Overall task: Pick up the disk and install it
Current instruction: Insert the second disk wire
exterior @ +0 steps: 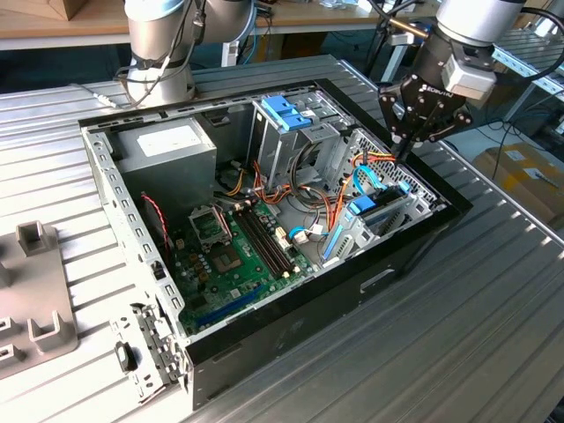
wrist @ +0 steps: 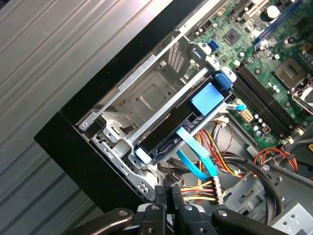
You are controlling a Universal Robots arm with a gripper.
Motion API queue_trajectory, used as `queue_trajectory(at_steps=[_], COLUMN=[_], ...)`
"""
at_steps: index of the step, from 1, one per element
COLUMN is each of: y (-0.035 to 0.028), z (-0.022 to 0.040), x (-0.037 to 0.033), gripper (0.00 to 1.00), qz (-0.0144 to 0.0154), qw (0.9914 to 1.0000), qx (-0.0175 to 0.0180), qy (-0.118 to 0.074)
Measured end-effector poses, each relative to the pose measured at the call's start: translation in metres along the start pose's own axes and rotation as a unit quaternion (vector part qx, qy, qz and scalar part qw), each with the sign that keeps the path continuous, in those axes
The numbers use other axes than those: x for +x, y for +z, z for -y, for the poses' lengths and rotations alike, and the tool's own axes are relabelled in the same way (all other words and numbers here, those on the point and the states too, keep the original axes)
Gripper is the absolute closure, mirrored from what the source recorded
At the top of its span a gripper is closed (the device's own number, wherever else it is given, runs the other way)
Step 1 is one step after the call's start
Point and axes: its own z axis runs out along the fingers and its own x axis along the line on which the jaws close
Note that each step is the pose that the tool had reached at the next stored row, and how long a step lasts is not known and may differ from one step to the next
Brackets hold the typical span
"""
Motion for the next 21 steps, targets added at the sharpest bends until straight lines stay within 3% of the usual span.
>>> queue_trajectory(at_steps=[4, 21], y=[0.0, 0.0], z=[0.0, 0.0], x=[0.0, 0.0], gripper=[0.84, 0.84], qz=[-0.0001, -0.0004], qw=[0.99989, 0.99896], qx=[-0.0005, -0.0015], qy=[0.015, 0.045])
